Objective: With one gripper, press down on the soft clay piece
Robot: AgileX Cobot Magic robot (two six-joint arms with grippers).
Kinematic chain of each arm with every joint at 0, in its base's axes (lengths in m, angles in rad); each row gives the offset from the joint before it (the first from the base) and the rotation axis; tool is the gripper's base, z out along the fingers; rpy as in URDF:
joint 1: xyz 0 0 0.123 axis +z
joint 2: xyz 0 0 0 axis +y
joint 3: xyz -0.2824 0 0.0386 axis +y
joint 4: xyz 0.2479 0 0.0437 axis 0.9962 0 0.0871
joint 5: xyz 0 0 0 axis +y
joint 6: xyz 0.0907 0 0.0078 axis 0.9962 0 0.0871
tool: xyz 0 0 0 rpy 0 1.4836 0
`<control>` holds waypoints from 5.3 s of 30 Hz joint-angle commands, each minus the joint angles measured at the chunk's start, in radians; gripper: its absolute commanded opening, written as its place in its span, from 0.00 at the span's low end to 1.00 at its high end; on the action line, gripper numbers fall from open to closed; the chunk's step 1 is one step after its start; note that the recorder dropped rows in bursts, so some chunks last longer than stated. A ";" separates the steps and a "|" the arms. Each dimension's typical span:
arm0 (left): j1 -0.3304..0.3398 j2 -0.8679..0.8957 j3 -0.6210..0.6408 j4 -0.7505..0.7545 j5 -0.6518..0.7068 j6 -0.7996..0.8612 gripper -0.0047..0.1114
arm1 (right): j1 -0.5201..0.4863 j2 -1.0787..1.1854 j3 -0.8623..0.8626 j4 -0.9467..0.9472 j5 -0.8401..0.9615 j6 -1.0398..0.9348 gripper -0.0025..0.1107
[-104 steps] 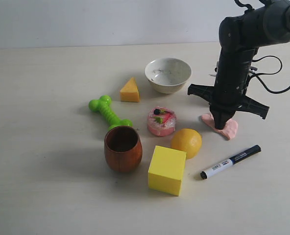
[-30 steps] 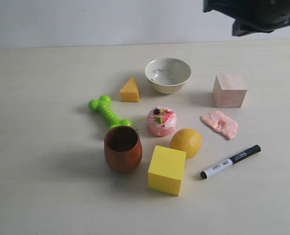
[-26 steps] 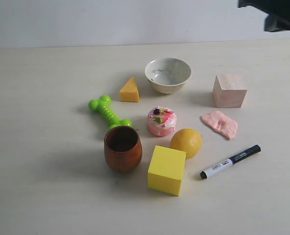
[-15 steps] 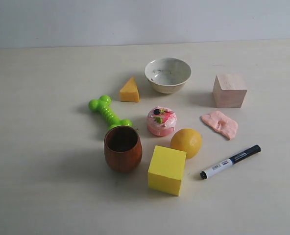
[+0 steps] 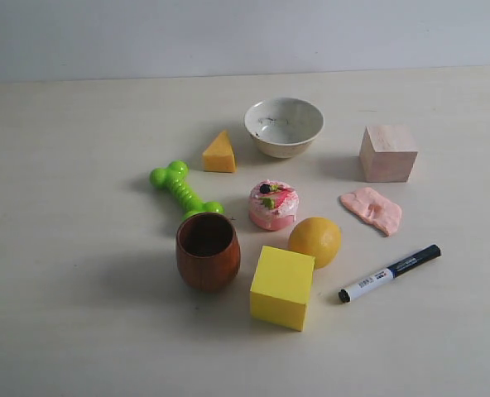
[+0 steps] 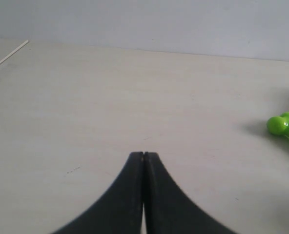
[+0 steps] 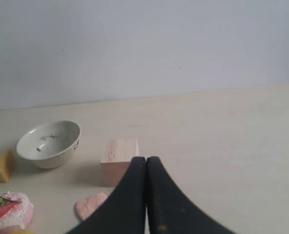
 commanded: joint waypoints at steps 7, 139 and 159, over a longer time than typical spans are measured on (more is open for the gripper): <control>-0.005 -0.007 -0.002 -0.007 -0.008 -0.003 0.04 | -0.019 -0.020 0.143 0.004 -0.162 0.012 0.02; -0.005 -0.007 -0.002 -0.007 -0.008 -0.003 0.04 | -0.141 -0.373 0.277 -0.019 0.096 -0.041 0.02; -0.005 -0.007 -0.002 -0.007 -0.008 -0.003 0.04 | -0.141 -0.373 0.277 -0.019 0.100 -0.040 0.02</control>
